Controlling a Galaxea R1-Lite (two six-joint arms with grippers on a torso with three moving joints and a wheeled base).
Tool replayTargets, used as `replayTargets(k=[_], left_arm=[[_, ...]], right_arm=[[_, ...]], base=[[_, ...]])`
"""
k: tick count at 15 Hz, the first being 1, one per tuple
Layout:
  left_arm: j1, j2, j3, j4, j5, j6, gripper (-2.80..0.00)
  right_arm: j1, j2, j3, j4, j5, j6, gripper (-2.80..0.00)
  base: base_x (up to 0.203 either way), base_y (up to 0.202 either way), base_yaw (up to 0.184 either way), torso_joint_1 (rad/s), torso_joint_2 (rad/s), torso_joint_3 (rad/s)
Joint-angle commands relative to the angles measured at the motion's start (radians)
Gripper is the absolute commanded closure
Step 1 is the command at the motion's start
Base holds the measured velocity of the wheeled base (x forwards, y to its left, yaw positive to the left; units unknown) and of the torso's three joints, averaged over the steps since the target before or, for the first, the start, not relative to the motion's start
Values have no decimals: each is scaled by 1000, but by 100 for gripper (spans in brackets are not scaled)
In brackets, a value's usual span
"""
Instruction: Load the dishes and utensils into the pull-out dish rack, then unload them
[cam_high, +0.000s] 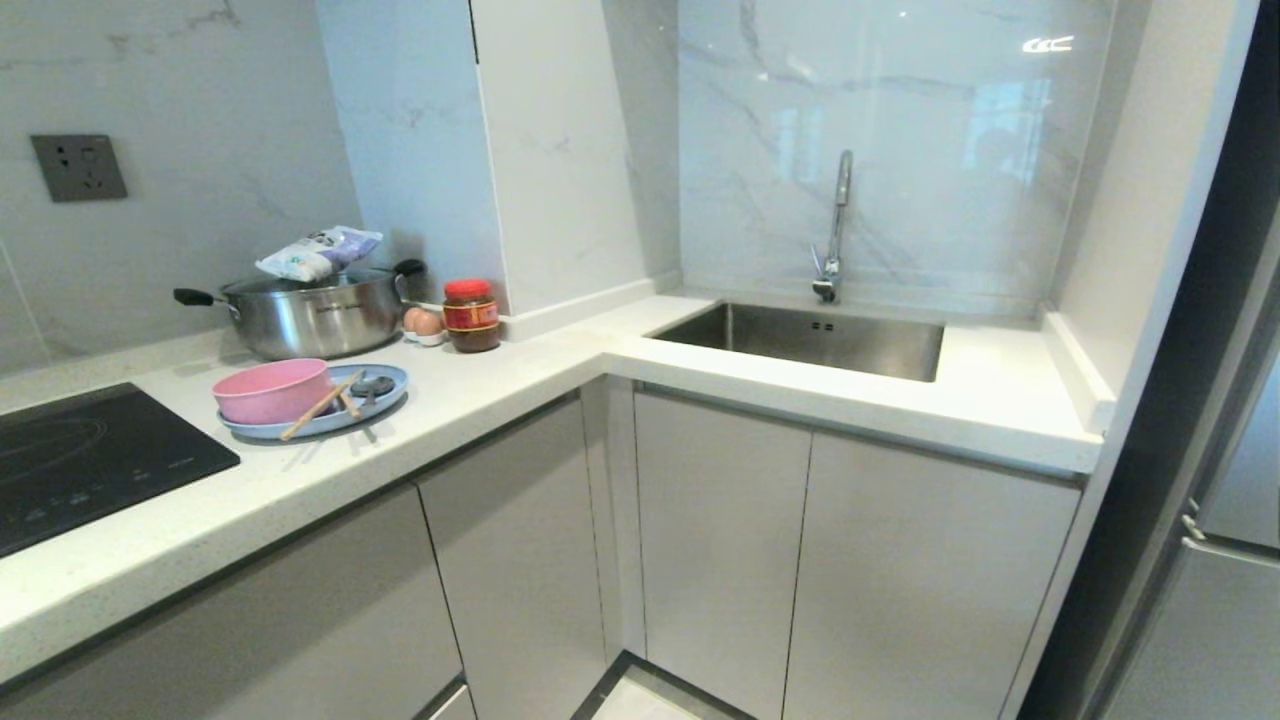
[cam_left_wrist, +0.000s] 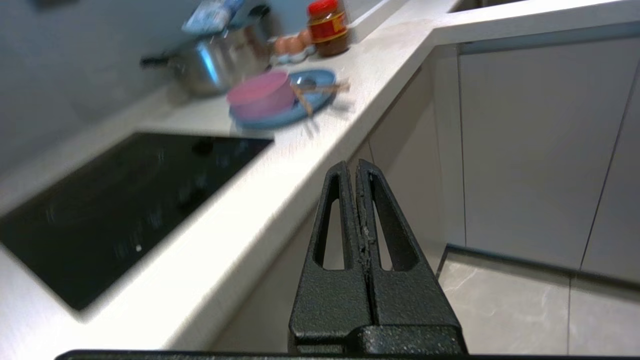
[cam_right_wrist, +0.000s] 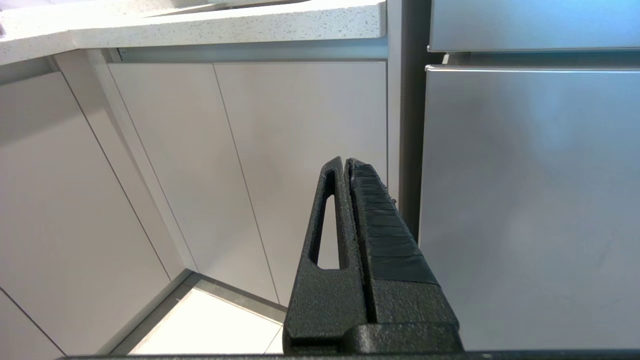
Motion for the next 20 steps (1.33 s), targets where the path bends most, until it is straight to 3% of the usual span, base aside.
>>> replayTargets(k=[1, 4, 6, 8, 10, 11, 12, 14, 16, 20], left_arm=[[48, -271, 177, -16, -4, -69, 0], [78, -449, 342, -38, -52, -135, 0], [84, -472, 429, -127, -79, -267, 0], [85, -469, 602, -282, -85, -267, 0], [85, -469, 795, -524, -85, -237, 0], [85, -468, 845, -564, -84, -226, 0], [86, -468, 854, -563, -90, -218, 0], [86, -468, 843, -451, -140, -200, 0], [86, -469, 843, -482, -152, -185, 0], [86, -467, 843, -483, -144, -223, 0]], right_arm=[[0, -4, 0, 0, 0, 0, 0], [0, -4, 0, 0, 0, 0, 0], [0, -4, 0, 0, 0, 0, 0], [0, -4, 0, 0, 0, 0, 0], [0, -4, 0, 0, 0, 0, 0], [0, -4, 0, 0, 0, 0, 0], [0, -4, 0, 0, 0, 0, 0], [0, -4, 0, 0, 0, 0, 0], [0, -4, 0, 0, 0, 0, 0], [0, -4, 0, 0, 0, 0, 0]], base=[[0, 0, 0, 0, 0, 0], [0, 0, 0, 0, 0, 0], [0, 0, 0, 0, 0, 0], [0, 0, 0, 0, 0, 0], [0, 0, 0, 0, 0, 0], [0, 0, 0, 0, 0, 0], [0, 0, 0, 0, 0, 0], [0, 0, 0, 0, 0, 0], [0, 0, 0, 0, 0, 0], [0, 0, 0, 0, 0, 0]])
